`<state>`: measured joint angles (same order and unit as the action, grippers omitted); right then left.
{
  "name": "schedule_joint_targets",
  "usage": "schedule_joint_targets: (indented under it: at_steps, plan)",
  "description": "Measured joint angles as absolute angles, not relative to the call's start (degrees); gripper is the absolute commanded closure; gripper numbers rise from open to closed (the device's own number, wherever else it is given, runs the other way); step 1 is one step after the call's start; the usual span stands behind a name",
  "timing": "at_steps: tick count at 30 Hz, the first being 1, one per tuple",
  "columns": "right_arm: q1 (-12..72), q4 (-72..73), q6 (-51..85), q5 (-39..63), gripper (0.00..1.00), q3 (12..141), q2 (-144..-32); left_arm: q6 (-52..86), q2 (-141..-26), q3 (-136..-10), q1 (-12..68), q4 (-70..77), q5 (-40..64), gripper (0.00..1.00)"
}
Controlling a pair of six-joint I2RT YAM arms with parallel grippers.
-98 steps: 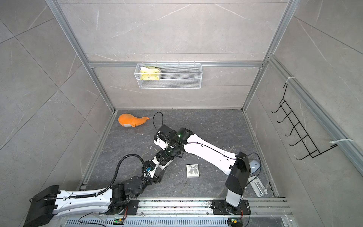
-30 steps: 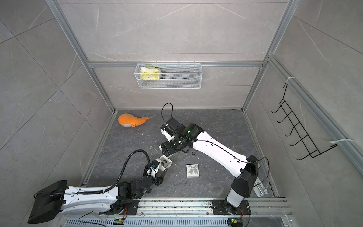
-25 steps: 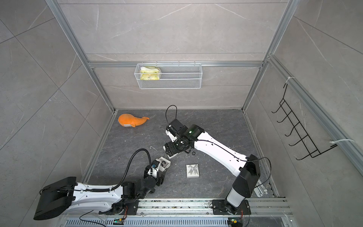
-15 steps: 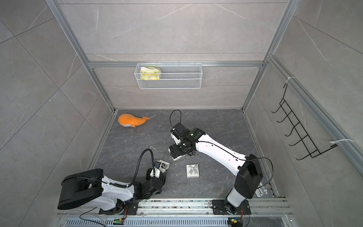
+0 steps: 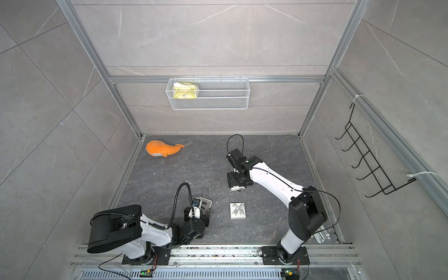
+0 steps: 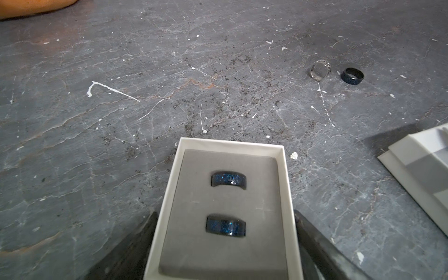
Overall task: Take the rings out of the lift-off lid box
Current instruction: Place the jewelry box at the center of the board, then place the lid at the center of the board.
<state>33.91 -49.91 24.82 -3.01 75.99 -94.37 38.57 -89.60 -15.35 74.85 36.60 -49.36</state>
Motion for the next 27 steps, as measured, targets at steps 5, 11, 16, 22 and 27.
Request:
schedule_joint_targets:
  at_steps: [5,11,16,22,27]
  plan:
    - [29.6,-49.2,26.0,-4.9,0.30,75.1,-96.3,39.0,-90.4,-15.4,74.8,36.9,-48.9,0.07]
    - [26.6,-48.6,27.1,-7.6,0.29,74.7,-100.3,39.3,-85.7,-15.7,74.8,34.0,-47.2,0.01]
    - [25.5,-48.0,27.5,-8.6,0.28,74.6,-103.6,39.8,-76.8,-18.3,74.8,27.2,-45.3,0.00]
    - [24.7,-47.1,27.7,-8.7,0.26,74.6,-107.1,40.8,-69.8,-19.4,74.8,19.0,-44.7,0.00]
    - [24.7,-46.7,28.3,-8.8,0.18,74.5,-108.1,40.9,-60.5,-20.6,73.8,8.5,-44.6,0.00]
